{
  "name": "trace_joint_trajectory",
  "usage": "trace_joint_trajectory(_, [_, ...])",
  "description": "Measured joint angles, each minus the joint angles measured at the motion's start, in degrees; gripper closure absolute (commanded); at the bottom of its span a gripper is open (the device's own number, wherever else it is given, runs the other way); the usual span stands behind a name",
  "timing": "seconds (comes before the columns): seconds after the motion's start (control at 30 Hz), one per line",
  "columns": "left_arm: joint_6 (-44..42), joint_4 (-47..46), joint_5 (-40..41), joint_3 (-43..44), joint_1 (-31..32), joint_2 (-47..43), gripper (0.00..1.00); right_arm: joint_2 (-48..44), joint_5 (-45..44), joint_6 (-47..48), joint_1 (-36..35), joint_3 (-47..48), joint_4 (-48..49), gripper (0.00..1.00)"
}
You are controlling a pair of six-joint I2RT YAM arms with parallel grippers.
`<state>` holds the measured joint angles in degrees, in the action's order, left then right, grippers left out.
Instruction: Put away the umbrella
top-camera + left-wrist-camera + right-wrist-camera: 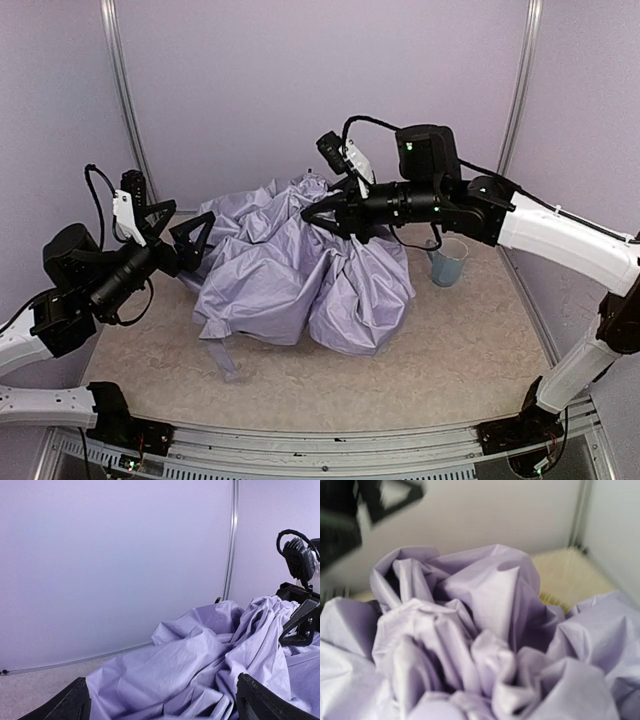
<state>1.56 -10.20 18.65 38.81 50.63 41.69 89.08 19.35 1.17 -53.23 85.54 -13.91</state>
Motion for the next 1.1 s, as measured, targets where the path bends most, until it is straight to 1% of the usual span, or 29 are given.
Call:
trace_joint_trajectory(0.07, [0.6,-0.1,1.9,0.0,0.0,-1.8,0.01,-1.2,-0.7,-2.5,0.1,2.2,-0.4,0.98])
trace_joint_trajectory(0.13, [1.2,-0.3,3.6,0.0,0.0,-3.7,0.01,-2.6,-0.7,-4.6,0.2,2.4,0.2,1.00])
trace_joint_trajectory(0.23, [1.5,-0.5,5.2,0.0,0.0,-5.6,0.01,-4.5,0.2,-7.2,0.2,-1.7,5.6,1.00])
trace_joint_trajectory(0.37, [1.4,-1.3,6.2,0.0,0.0,-6.8,0.01,-4.5,1.8,-8.4,0.2,-17.1,21.4,1.00])
trace_joint_trajectory(0.43, [1.4,-1.4,6.3,-0.1,0.0,-5.9,0.01,-0.3,2.1,-8.0,0.2,-27.2,32.0,1.00])
trace_joint_trajectory(0.5, [1.3,-1.4,6.3,-0.4,0.0,-4.2,0.01,6.0,2.6,-7.6,0.2,-34.4,42.3,1.00])
trace_joint_trajectory(0.53, [1.2,-1.3,6.3,-0.6,0.0,-3.2,0.01,8.5,3.0,-7.5,0.3,-35.8,49.4,1.00])
trace_joint_trajectory(0.6, [1.0,-1.2,6.1,-1.0,0.0,-1.4,0.01,12.3,3.3,-7.5,0.4,-36.3,57.5,1.00])
trace_joint_trajectory(0.67, [0.7,-0.9,6.0,-1.3,0.0,0.4,0.01,16.5,3.4,-7.0,0.4,-36.0,60.9,1.00])
trace_joint_trajectory(0.77, [0.5,-0.7,5.8,-1.6,-0.1,2.3,0.01,23.5,3.4,-6.4,0.4,-37.7,59.6,1.00])
trace_joint_trajectory(0.83, [0.4,-0.8,5.7,-1.6,-0.1,3.1,0.01,24.2,3.5,-5.0,0.4,-38.3,58.6,1.00])
trace_joint_trajectory(0.9, [0.1,-0.9,5.5,-1.7,-0.1,3.7,0.01,22.4,2.7,-3.6,0.4,-37.2,55.3,1.00])
trace_joint_trajectory(0.97, [-0.2,-0.9,5.2,-1.7,-0.1,4.2,0.01,19.6,1.9,-2.8,0.4,-34.6,49.1,1.00])
trace_joint_trajectory(1.1, [-0.9,-0.8,2.2,-1.7,-0.1,4.8,0.03,11.7,0.3,-0.8,0.4,-28.7,38.4,1.00])
